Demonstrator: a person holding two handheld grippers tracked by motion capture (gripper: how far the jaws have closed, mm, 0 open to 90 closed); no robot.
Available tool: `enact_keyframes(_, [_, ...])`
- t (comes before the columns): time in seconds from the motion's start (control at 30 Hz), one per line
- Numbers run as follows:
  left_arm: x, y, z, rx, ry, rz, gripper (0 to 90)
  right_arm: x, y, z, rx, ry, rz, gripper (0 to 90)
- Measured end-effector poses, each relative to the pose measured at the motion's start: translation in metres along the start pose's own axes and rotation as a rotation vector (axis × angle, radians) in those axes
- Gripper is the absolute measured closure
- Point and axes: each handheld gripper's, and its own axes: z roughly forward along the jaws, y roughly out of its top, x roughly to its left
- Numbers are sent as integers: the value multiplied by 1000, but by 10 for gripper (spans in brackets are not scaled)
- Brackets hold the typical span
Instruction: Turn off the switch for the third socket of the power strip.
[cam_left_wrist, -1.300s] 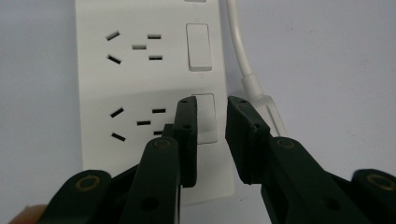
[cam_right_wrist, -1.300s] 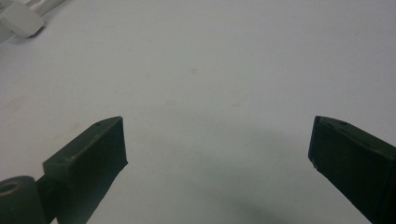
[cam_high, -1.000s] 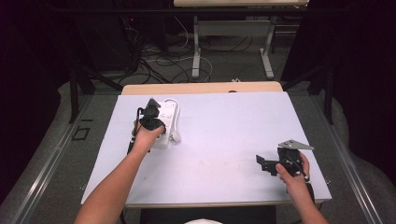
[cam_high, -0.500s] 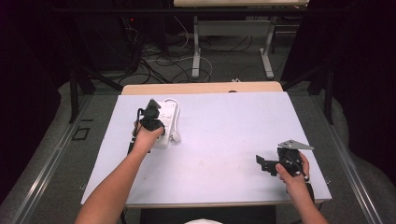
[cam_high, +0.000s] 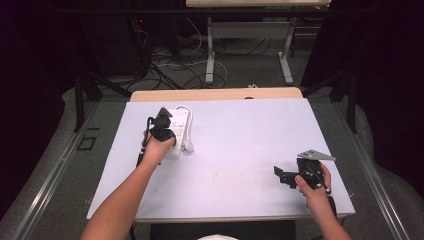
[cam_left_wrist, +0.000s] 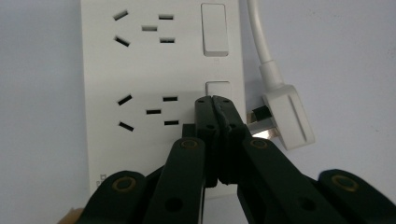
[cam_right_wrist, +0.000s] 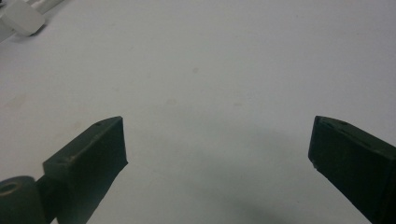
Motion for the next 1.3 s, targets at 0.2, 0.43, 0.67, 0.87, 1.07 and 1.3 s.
enact_keyframes(0.2, [0, 0, 0, -4, -2, 2, 897, 0, 0, 0, 6, 6, 1, 37])
enact_keyframes(0.43, [0, 0, 0, -6, 1, 2, 892, -1, 0, 0, 7, 7, 1, 37])
enact_keyframes(0.67, [-3, -1, -1, -18, 11, 11, 875, 0, 0, 1, 12, 7, -4, 37])
enact_keyframes(0.87, [-3, -1, -4, -40, 10, 9, 847, -1, 0, 1, 10, 7, -5, 37])
enact_keyframes(1.07, [-1, -1, -6, -47, 2, 19, 774, -1, -1, 1, 12, 7, -2, 38])
enact_keyframes(1.3, [-2, -1, -7, -72, -6, 20, 710, 0, -1, 1, 14, 8, 3, 39])
